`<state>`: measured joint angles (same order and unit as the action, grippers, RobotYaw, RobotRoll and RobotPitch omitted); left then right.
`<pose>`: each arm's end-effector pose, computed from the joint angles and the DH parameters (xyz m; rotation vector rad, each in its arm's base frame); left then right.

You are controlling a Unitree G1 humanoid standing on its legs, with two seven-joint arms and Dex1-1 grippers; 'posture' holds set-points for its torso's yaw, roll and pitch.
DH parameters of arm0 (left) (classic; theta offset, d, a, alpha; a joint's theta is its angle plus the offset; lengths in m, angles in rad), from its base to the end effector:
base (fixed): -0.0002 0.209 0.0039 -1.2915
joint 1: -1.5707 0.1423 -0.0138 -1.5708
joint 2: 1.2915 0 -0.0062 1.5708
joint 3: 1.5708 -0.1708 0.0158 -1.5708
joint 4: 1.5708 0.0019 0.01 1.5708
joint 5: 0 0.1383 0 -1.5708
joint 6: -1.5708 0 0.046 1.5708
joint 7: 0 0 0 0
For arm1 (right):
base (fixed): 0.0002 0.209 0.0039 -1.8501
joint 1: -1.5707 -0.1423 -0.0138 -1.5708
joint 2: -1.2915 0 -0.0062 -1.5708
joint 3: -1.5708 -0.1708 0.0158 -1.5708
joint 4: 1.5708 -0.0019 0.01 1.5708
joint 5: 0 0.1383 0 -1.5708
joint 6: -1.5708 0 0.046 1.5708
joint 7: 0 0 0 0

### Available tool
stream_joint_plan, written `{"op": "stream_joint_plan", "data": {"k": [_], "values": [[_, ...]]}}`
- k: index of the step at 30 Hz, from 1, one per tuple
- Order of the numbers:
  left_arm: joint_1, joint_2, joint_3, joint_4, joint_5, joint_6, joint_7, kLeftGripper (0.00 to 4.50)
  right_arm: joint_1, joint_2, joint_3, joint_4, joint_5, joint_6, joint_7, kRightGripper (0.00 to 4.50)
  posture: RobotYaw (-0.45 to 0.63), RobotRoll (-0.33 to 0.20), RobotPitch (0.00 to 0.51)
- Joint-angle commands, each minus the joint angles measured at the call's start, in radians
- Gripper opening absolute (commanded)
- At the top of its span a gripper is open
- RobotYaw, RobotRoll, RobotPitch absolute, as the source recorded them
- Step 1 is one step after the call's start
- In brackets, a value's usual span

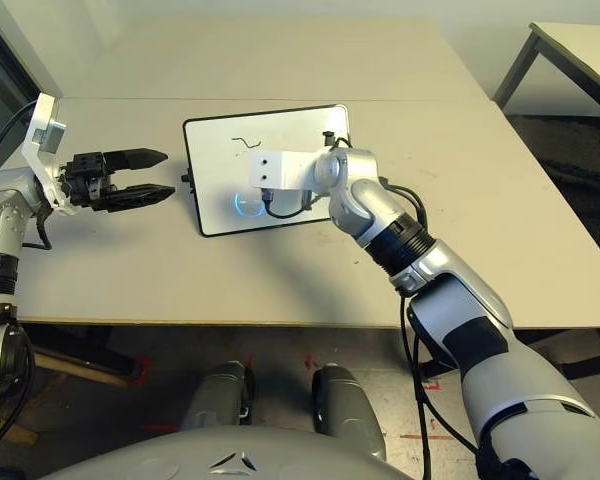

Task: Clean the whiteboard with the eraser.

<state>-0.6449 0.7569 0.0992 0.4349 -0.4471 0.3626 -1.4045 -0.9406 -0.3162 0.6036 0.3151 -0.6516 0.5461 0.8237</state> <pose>0.2867 0.2970 0.1965 0.1005 0.1260 -1.1460 0.3128 -0.0784 0.1953 -1.3247 0.2949 0.7207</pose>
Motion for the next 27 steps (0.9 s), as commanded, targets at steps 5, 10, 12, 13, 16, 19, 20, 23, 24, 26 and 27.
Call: {"op": "stream_joint_plan", "data": {"k": [5, 10, 12, 13, 16, 19, 20, 23, 24, 26, 27], "values": [[0.013, 0.009, 0.005, -0.023, 0.000, 0.005, 0.006, 4.50, -0.032, 0.048, 0.028, 0.034, -0.011, -0.032, -0.005, 0.30, 0.29, 0.000, 0.042], [0.013, 0.011, 0.006, -0.026, -0.002, 0.006, 0.007, 4.50, -0.040, 0.072, 0.040, 0.048, -0.019, -0.049, -0.010, 0.30, 0.29, 0.000, 0.042], [0.014, 0.012, 0.007, -0.028, -0.003, 0.007, 0.007, 4.50, -0.039, 0.082, 0.040, 0.049, -0.017, -0.049, -0.007, 0.30, 0.29, 0.000, 0.042], [0.015, 0.012, 0.008, -0.029, -0.003, 0.007, 0.007, 4.50, -0.037, 0.083, 0.038, 0.048, -0.018, -0.050, -0.006, 0.30, 0.29, 0.000, 0.042], [0.017, 0.013, 0.009, -0.031, -0.003, 0.008, 0.008, 4.50, -0.027, 0.064, 0.033, 0.044, -0.026, -0.055, -0.003, 0.30, 0.29, 0.000, 0.042], [0.017, 0.011, 0.009, -0.032, -0.002, 0.007, 0.008, 4.50, -0.006, 0.035, 0.022, 0.035, -0.024, -0.056, 0.009, 0.30, 0.28, 0.000, 0.037], [0.017, 0.010, 0.008, -0.030, -0.001, 0.005, 0.008, 4.50, 0.001, 0.024, 0.020, 0.032, -0.024, -0.056, 0.011, 0.30, 0.28, 0.000, 0.037], [0.014, 0.006, 0.005, -0.026, 0.001, 0.002, 0.007, 4.50, 0.022, -0.006, 0.020, 0.022, -0.027, -0.060, 0.017, 0.30, 0.28, 0.000, 0.035], [0.011, 0.005, 0.004, -0.023, 0.002, 0.001, 0.007, 4.50, 0.033, -0.020, 0.019, 0.011, -0.028, -0.058, 0.022, 0.30, 0.28, 0.000, 0.035], [0.005, 0.003, 0.002, -0.016, 0.004, -0.002, 0.005, 4.50, 0.050, -0.044, 0.018, -0.010, -0.028, -0.057, 0.031, 0.30, 0.28, 0.000, 0.035], [0.003, 0.003, 0.001, -0.014, 0.004, -0.003, 0.004, 4.50, 0.056, -0.051, 0.018, -0.018, -0.028, -0.056, 0.034, 0.30, 0.28, 0.000, 0.035]]}}
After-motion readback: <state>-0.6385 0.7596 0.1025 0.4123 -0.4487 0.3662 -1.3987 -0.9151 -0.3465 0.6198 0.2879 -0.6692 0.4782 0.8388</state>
